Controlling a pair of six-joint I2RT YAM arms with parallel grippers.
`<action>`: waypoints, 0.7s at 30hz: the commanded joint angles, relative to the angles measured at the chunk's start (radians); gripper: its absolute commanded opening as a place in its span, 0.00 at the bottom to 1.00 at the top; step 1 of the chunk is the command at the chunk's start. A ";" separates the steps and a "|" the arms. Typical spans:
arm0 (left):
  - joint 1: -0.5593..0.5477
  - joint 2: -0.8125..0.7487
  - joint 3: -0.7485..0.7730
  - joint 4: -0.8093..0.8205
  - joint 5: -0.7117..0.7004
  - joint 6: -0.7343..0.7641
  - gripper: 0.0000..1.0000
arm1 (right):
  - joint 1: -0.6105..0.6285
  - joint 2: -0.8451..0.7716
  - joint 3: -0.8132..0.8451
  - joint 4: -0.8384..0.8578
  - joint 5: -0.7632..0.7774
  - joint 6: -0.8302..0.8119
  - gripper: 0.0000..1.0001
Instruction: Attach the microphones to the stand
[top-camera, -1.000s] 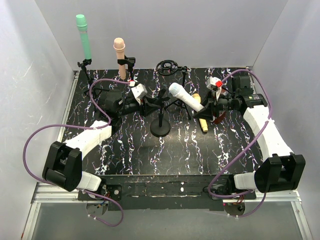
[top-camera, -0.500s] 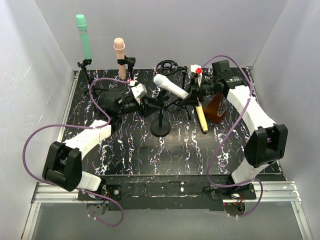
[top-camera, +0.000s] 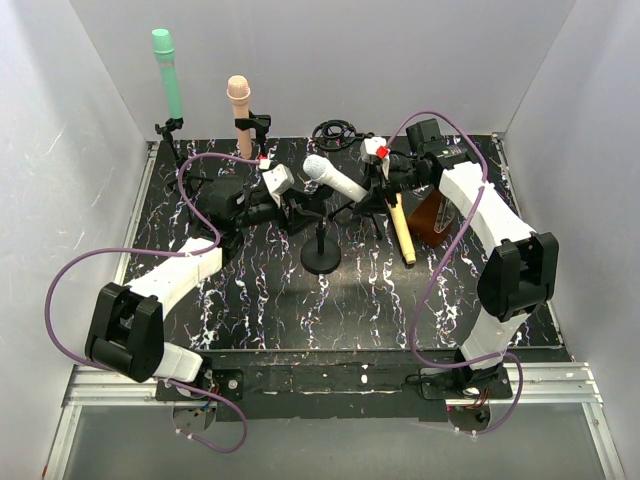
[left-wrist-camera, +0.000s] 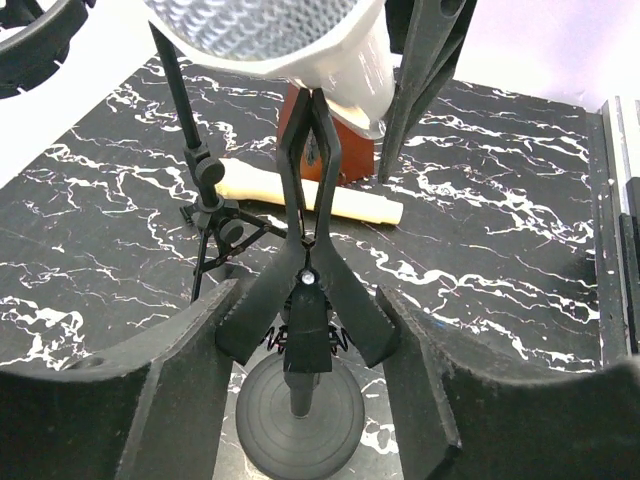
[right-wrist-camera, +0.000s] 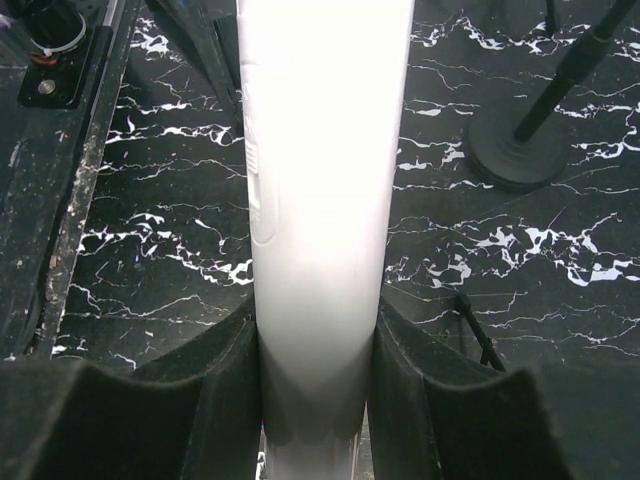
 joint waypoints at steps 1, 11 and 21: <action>0.001 -0.002 0.040 0.003 0.019 -0.024 0.59 | 0.012 0.005 0.015 -0.040 -0.045 -0.077 0.05; 0.003 -0.011 0.035 0.002 0.014 -0.030 0.77 | 0.015 0.036 0.044 -0.054 -0.037 -0.078 0.05; 0.006 0.003 0.055 -0.040 0.008 -0.013 0.45 | 0.004 -0.009 0.070 -0.067 -0.131 -0.063 0.04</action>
